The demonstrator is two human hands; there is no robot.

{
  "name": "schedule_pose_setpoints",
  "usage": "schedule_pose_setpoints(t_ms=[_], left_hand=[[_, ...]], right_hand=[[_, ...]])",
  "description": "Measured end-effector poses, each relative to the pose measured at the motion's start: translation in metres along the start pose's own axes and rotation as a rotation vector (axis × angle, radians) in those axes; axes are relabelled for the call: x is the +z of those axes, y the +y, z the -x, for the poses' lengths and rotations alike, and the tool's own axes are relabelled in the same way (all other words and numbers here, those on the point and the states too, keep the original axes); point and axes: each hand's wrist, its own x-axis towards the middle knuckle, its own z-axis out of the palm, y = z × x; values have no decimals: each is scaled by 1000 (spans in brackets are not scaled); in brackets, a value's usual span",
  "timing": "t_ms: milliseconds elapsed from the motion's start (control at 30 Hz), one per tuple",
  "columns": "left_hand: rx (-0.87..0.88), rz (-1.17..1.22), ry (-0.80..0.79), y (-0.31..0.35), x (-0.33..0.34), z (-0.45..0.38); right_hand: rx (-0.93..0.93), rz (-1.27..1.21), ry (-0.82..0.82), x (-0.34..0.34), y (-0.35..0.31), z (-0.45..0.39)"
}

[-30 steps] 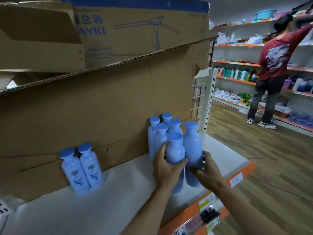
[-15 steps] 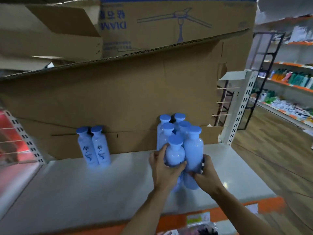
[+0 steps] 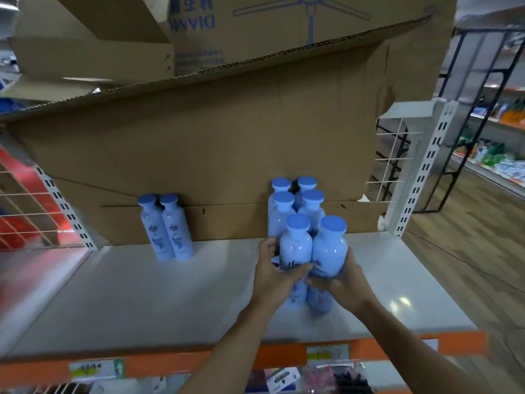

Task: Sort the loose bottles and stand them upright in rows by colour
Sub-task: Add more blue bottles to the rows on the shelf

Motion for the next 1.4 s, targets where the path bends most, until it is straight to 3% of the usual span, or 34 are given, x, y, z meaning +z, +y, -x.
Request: schedule_pose_setpoints(t_ms=[133,233,367,633,733,833,900,1000,1167,1267,1400], left_hand=[[4,-57,-81,0,-9,1],[-5,-77,-47,-2,-6,5],[36,-73,-57,-7,-5,3],[26,-265,165,-9,-2,3],[81,-308,88,-14,-2,5],[102,-293,30,-18,-4,6],[101,-232,21,-16,-3,6],[85,-190,-13,-13,-3,6],[88,-229,-22,-13,-6,4],[99,-270,0,-15,-7,4],[101,-297,45,-17,-3,5]], right_hand=[[-66,-12,-68,-6,-10,1],[16,-69,-62,-5,-2,5],[-9,54,-52,-3,-2,1],[-14,-49,-139,-16,4,0],[-44,54,-99,-11,-3,3],[-109,-20,-23,-11,-3,6],[-85,-100,-69,-13,0,8],[-81,-21,-116,-10,3,5],[-116,-9,29,-1,-5,1],[-93,-102,-40,-8,1,0],[-88,-25,-55,-7,3,-3]])
